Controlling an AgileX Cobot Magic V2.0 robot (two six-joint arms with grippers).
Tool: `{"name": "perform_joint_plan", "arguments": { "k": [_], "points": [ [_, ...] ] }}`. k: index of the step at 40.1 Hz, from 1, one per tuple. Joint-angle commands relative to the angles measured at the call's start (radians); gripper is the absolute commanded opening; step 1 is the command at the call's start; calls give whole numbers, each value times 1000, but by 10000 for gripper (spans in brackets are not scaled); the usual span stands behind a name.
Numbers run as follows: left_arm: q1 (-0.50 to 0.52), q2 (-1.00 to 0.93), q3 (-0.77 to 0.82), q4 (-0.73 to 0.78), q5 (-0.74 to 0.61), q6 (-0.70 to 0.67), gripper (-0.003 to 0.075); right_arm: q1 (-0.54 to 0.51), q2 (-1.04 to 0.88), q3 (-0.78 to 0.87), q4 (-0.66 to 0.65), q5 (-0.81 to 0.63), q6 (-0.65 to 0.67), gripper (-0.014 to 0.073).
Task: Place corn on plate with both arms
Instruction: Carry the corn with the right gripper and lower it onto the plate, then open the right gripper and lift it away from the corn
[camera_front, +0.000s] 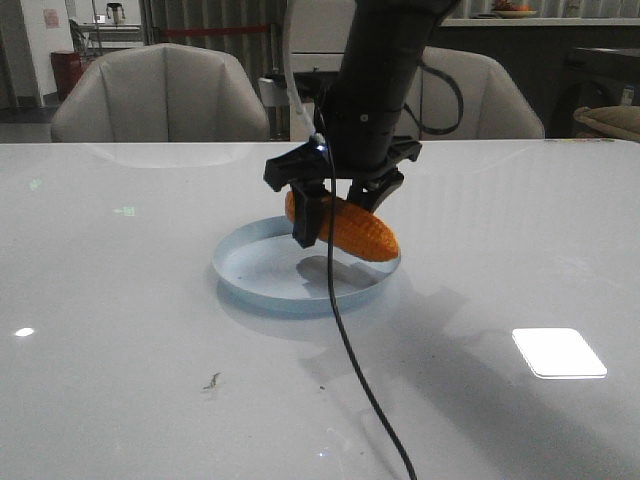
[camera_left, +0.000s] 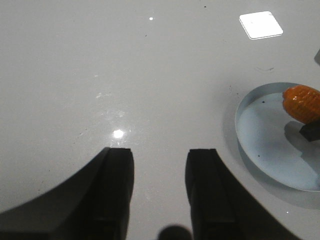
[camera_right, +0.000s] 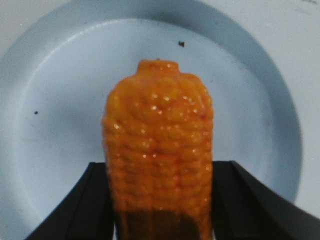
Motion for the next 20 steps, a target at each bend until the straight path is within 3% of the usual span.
{"name": "perform_joint_plan", "arguments": {
  "k": [1,8,15,20],
  "points": [
    [1,-22,-27,2,-79,-5,335,-1,-45,-32,21,-28,-10,345],
    [1,-22,-27,2,-79,-5,335,-1,-31,-34,51,-70,-10,573],
    [1,-22,-27,2,-79,-5,334,-2,-37,-167,51,22,-10,582],
    [1,-22,-27,2,-81,-5,334,-32,-50,-334,45,201,-8,582]
  ]
}}
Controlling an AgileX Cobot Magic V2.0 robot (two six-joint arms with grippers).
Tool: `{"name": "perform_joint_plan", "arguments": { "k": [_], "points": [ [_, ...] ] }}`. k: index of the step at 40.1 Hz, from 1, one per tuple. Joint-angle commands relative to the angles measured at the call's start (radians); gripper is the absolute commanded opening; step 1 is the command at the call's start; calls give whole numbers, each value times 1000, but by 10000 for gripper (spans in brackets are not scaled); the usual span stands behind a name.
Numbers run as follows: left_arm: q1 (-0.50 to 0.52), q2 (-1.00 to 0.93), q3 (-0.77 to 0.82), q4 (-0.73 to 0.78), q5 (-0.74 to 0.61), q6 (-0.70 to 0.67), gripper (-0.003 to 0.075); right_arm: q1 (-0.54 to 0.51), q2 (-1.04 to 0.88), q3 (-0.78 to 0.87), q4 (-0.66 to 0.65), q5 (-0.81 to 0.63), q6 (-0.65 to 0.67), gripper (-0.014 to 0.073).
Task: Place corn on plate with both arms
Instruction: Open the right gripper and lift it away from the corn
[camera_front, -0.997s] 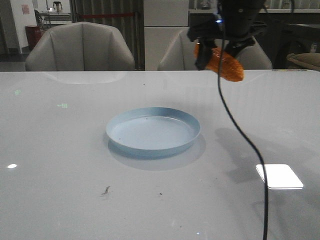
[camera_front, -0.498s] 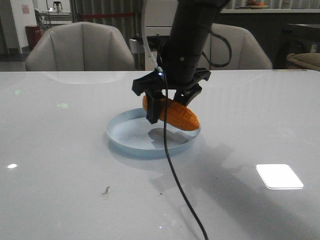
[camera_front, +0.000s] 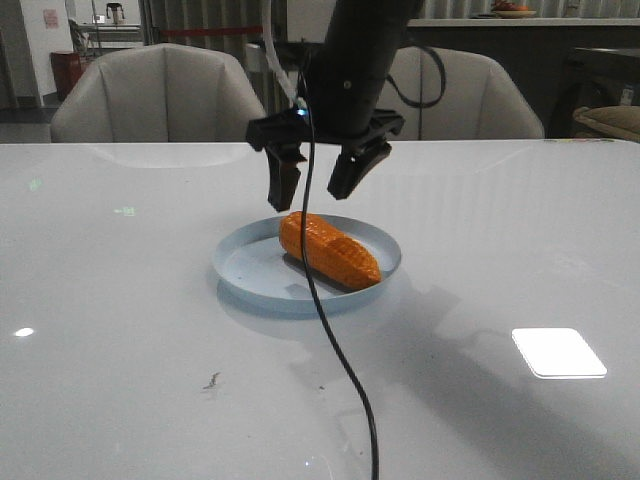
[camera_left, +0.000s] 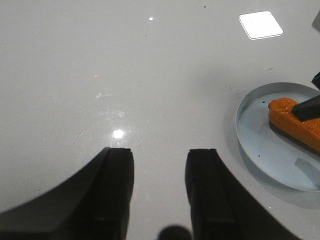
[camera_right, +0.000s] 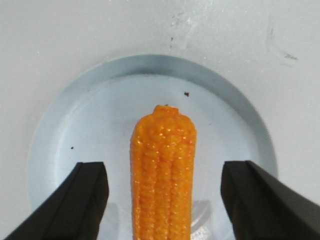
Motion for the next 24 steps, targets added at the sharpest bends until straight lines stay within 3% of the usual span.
{"name": "perform_joint_plan", "arguments": {
  "k": [1,5,13,18,24],
  "points": [
    [1,-22,-27,4,-81,-5,334,-35,-93,-124,6,79,0,582],
    [1,-22,-27,21,-81,-5,334,-96,-162,-199,6,126,60,582],
    [1,-22,-27,55,-81,-5,334,-251,-352,-187,7,177,95,582],
    [6,-22,-27,105,-81,-5,335,-317,-443,-98,7,186,95,582],
    [60,-22,-27,103,-81,-7,335,-367,-588,111,7,54,95,582]
  ]
}}
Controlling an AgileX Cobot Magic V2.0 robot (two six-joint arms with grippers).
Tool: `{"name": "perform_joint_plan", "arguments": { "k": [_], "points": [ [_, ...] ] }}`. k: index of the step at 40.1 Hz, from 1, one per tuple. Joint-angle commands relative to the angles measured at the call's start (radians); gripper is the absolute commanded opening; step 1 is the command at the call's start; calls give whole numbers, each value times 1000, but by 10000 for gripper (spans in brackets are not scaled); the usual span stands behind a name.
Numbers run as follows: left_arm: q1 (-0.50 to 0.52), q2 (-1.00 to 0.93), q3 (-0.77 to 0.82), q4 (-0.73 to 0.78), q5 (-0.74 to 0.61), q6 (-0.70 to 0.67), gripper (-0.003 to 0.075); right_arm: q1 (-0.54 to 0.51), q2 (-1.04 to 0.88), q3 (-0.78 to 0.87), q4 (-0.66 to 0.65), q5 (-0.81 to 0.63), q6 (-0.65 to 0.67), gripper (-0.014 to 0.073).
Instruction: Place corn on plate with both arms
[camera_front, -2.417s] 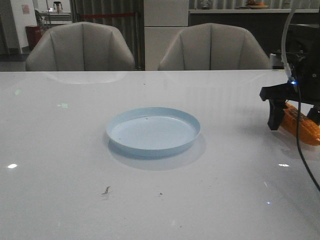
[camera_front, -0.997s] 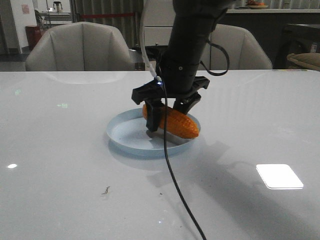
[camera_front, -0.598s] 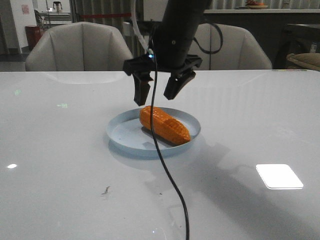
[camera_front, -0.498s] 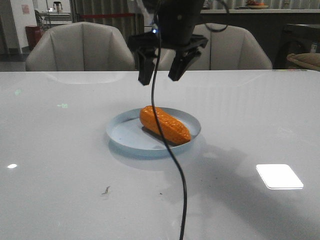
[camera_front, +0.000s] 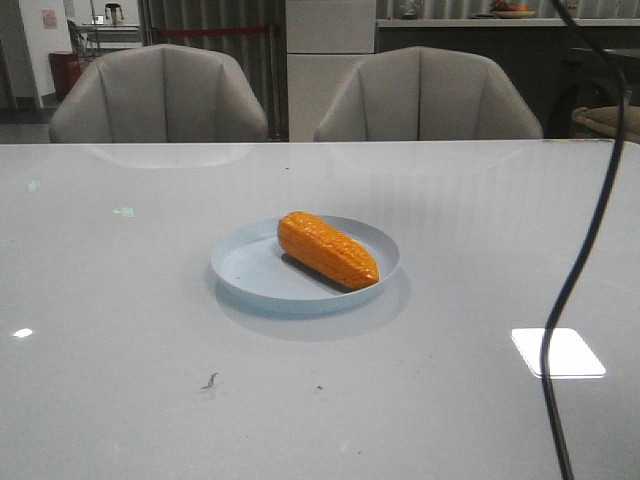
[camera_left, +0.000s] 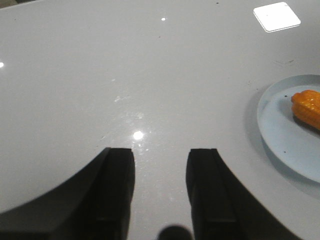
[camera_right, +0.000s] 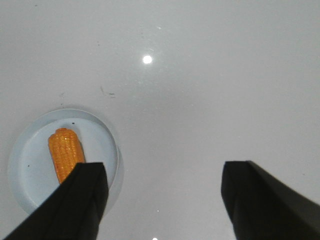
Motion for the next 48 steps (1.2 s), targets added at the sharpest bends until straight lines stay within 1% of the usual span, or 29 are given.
{"name": "perform_joint_plan", "arguments": {
  "k": [1,5,11,17,22,28,31,34,42,48],
  "points": [
    [39,-22,-27,12,-81,-7,335,-31,-161,122,7,-155,-1,582],
    [100,-22,-27,8,-81,-8,335,-62,-301,356,5,-289,-1,582],
    [169,-22,-27,6,-81,-8,335,-84,-469,689,0,-446,-1,582],
    [187,-22,-27,6,-77,-8,334,-84,-607,992,0,-566,-1,582],
    [187,-22,-27,4,-72,-8,334,-84,-723,1157,33,-676,-1,582],
    [187,-22,-27,-5,-70,-8,334,-84,-829,1240,37,-781,-1,582],
    [187,-22,-27,-19,-70,-8,317,-84,-856,1246,37,-795,-1,582],
    [187,-22,-27,-33,-70,-8,267,-84,-864,1246,37,-792,-1,582],
    [187,-22,-27,-43,-70,-8,89,-84,-863,1246,37,-782,-1,582],
    [187,-22,-27,-43,-70,-8,93,-84,-863,1246,37,-782,-1,582]
  ]
}}
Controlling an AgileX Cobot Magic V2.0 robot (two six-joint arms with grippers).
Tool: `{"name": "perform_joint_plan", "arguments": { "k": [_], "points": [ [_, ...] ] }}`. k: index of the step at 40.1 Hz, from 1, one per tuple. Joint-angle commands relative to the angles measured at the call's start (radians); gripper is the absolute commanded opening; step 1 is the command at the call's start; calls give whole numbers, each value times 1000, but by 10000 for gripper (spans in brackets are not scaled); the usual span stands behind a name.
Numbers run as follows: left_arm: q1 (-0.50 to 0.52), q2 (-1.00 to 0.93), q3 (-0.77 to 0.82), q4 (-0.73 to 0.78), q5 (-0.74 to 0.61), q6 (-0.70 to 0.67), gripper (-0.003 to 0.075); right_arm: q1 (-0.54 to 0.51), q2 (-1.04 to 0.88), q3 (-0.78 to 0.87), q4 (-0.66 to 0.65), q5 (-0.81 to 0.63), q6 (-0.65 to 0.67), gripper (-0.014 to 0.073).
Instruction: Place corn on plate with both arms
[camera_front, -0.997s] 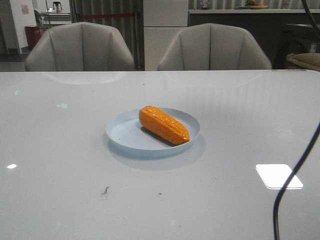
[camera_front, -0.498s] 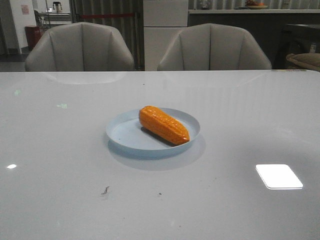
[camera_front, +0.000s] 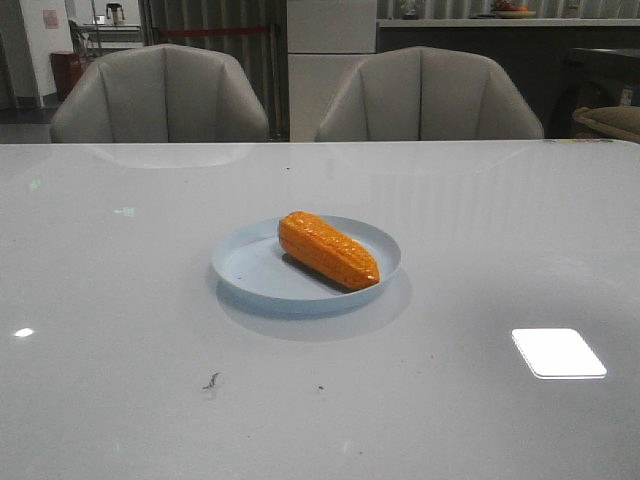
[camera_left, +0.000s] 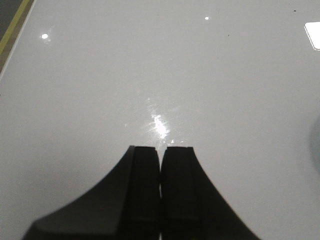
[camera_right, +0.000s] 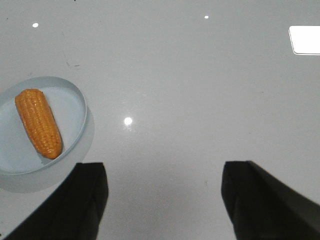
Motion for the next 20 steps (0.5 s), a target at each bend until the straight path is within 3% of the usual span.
{"name": "perform_joint_plan", "arguments": {
  "k": [1,20],
  "points": [
    [1,-22,-27,-7,-69,-8,93,-7,-15,-27,8,-73,-1,582],
    [1,-22,-23,-2,-71,-8,94,-7,-15,-27,8,-73,-1,582]
  ]
}}
